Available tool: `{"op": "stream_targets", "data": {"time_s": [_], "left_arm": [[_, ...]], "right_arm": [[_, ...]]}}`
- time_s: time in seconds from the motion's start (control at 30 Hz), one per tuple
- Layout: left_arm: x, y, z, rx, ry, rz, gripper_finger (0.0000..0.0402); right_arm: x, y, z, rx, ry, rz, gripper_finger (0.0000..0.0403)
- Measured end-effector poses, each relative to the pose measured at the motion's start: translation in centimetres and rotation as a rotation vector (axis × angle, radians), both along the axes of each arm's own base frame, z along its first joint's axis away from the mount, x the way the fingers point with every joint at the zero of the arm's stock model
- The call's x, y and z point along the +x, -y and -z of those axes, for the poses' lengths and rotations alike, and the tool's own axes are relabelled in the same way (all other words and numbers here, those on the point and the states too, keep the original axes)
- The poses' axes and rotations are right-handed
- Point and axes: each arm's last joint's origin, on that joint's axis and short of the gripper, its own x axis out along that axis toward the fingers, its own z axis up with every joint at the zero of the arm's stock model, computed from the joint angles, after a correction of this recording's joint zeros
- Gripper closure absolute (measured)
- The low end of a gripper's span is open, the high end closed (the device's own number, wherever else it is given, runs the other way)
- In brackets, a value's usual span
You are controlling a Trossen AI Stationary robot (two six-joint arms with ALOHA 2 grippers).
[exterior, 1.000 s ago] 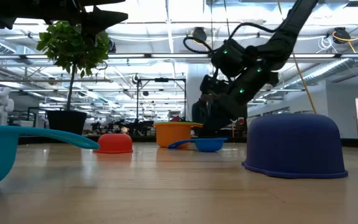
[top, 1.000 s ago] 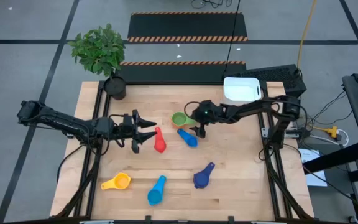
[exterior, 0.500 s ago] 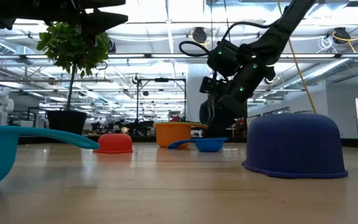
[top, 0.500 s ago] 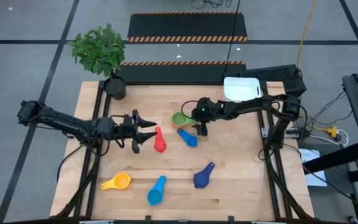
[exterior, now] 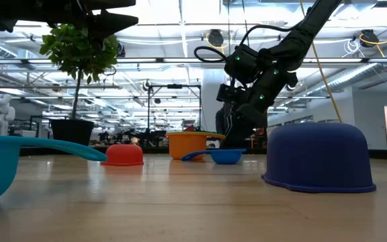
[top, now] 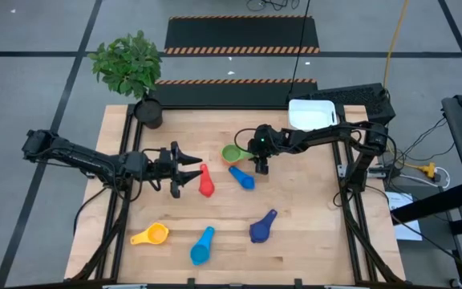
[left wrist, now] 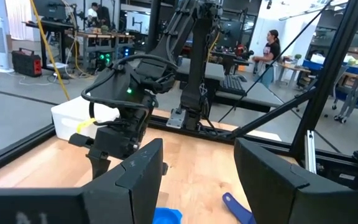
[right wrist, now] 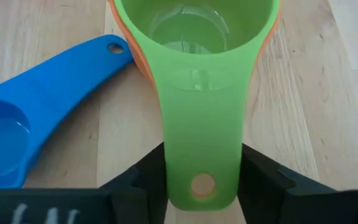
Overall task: Nest measuring cups in basket
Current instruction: Stack the green measuring cup into the orange measuring cup, then stack the dark blue measuring cup into the green measuring cup
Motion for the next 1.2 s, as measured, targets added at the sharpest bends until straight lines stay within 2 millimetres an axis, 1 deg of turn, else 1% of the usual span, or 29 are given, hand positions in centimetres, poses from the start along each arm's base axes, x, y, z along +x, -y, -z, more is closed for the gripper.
{"op": "stream_targets", "data": {"time_s": [0.17, 0.3, 0.73, 0.87, 1.07, 1.2], "left_arm": [[0.0, 0.0, 0.0, -0.001, 0.000, 0.000, 0.0199], [0.0, 0.0, 0.0, -0.001, 0.000, 0.000, 0.0199], [0.0, 0.0, 0.0, -0.002, 0.000, 0.000, 0.0199], [0.0, 0.0, 0.0, -0.004, 0.000, 0.001, 0.0199], [0.0, 0.1, -0.1, -0.025, 0.010, 0.005, 0.0199], [-0.1, 0.5, -0.4, -0.041, 0.047, 0.029, 0.0199]], "right_arm": [[0.0, 0.0, 0.0, 0.000, 0.000, 0.000, 0.0283], [0.0, 0.0, 0.0, 0.000, 0.000, 0.001, 0.0283], [-0.1, -0.1, -0.2, 0.022, -0.002, 0.024, 0.0207], [-0.6, -0.3, -1.3, 0.020, -0.002, 0.027, 0.0188], [-1.9, -0.8, -4.2, 0.036, 0.023, 0.063, 0.0168], [-3.0, -1.3, -6.1, 0.063, 0.049, 0.100, 0.0165]]}}
